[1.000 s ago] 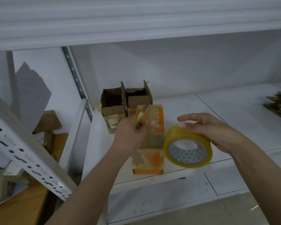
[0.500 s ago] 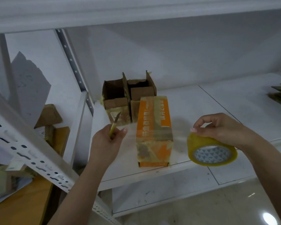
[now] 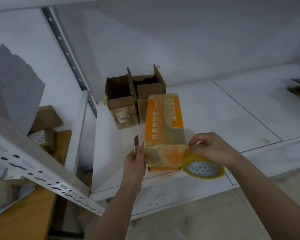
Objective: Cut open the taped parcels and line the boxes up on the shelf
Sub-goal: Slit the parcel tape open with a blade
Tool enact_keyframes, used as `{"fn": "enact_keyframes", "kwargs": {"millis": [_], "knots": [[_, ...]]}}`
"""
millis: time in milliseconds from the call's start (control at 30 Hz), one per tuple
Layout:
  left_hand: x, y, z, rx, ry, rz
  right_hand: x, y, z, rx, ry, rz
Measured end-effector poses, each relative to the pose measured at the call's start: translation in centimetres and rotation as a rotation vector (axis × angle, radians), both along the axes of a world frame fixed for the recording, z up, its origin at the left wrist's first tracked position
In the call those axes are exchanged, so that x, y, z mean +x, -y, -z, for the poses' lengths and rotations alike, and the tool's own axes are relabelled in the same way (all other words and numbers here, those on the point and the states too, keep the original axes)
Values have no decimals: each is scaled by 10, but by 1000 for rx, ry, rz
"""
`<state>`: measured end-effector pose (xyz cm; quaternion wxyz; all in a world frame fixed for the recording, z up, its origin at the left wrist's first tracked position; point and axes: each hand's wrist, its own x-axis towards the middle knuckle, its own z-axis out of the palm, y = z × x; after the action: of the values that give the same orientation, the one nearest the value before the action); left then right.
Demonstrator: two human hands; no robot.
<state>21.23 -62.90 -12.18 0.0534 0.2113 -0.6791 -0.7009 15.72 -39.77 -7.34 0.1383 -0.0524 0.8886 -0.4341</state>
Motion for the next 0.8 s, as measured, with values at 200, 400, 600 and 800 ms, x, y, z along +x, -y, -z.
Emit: {"fn": "enact_keyframes", "kwargs": {"millis": [200, 400, 600, 800], "knots": [[7, 6, 2, -107, 129, 99, -4, 0, 0, 42, 0, -21], [-8, 28, -58, -467, -229, -4, -5, 0, -1, 26, 16, -34], [-48, -39, -111, -610, -249, 678, -3, -4, -9, -158, 120, -46], [-64, -43, -87, -618, -276, 724, -3, -15, -7, -203, 201, -160]]}}
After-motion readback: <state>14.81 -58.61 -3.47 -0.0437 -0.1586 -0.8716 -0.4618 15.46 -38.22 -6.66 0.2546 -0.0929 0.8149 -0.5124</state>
